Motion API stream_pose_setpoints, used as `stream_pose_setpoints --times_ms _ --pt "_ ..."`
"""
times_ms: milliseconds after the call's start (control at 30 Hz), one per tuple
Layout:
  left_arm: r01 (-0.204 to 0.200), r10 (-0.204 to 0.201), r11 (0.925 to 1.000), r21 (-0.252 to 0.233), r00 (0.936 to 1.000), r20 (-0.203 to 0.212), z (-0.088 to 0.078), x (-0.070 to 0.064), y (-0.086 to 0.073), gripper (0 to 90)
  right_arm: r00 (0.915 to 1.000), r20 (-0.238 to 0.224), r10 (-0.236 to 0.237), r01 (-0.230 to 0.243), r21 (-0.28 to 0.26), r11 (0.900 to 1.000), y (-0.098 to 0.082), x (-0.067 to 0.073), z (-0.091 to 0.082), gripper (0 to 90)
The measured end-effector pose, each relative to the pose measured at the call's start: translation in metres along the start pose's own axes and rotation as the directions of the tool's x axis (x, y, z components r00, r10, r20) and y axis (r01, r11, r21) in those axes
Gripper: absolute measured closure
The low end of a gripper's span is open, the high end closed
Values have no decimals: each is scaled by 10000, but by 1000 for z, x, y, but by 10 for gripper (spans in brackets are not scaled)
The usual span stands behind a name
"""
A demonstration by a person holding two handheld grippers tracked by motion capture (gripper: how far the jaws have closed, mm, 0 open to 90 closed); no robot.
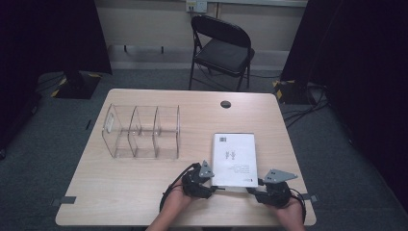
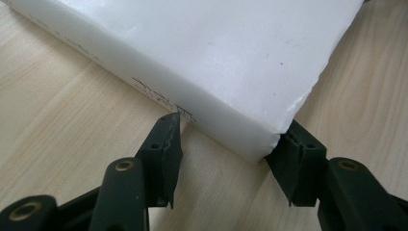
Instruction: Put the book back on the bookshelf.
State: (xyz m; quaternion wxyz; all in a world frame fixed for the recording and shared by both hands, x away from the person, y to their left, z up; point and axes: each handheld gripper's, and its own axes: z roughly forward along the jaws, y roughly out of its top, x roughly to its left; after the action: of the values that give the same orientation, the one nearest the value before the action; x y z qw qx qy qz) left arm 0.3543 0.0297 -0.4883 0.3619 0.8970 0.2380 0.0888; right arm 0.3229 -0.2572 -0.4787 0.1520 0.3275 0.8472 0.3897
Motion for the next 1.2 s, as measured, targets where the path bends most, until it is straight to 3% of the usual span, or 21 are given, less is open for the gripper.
stream_pose_setpoints --times_ms 100,167,267,400,433,467,500,533,667,767,900,1000,1200 --pt "17 -17 10000 -48 10000 17 0 0 0 476 9999 -141 77 -81 -255 9996 3 1 -1 613" --pt "-39 39 9999 -118 10000 16 0 1 -1 476 9998 -102 -160 158 -224 9996 5 2 -1 615" --pt "8 -7 9998 -209 10000 31 0 0 -2 475 9999 -104 -134 132 -207 9997 5 2 -1 614" --pt "-149 148 9998 -165 9999 -34 1 -2 -2 373 9997 -158 -192 188 -246 9995 8 2 -3 613" --pt "-352 345 9992 -164 9985 -424 1 -5 -2 353 9995 -234 -235 229 -238 9995 9 3 -2 615" --pt "-352 345 9992 -164 9985 -424 1 -5 -2 325 9995 -234 -235 229 -238 9995 9 3 -2 615" --pt "-615 616 9981 39 9967 -535 -1 -5 0 318 9989 -271 -374 366 -274 9990 9 4 -2 618" --pt "-636 627 9979 -123 9961 -617 -2 -5 0 318 9989 -271 -374 366 -274 9990 9 4 -2 618" --pt "-699 656 9957 -600 9952 -722 -14 -5 8 272 9982 -447 -388 372 -358 9987 10 4 -1 625" --pt "-1128 1076 9910 -724 9916 -721 -20 -10 16 253 9980 -549 -300 274 -476 9985 10 2 -1 626" --pt "-1182 1121 9896 -815 9908 -759 -14 -17 27 175 9978 -572 -324 294 -533 9981 13 3 -2 626" --pt "-1309 1294 9886 -749 9913 -242 -8 -19 34 209 9980 -533 -345 316 -547 9980 13 3 -3 625" --pt "-1294 1248 9883 -813 9904 -586 4 -20 42 153 9975 -628 -338 303 -551 9980 15 2 -3 626"
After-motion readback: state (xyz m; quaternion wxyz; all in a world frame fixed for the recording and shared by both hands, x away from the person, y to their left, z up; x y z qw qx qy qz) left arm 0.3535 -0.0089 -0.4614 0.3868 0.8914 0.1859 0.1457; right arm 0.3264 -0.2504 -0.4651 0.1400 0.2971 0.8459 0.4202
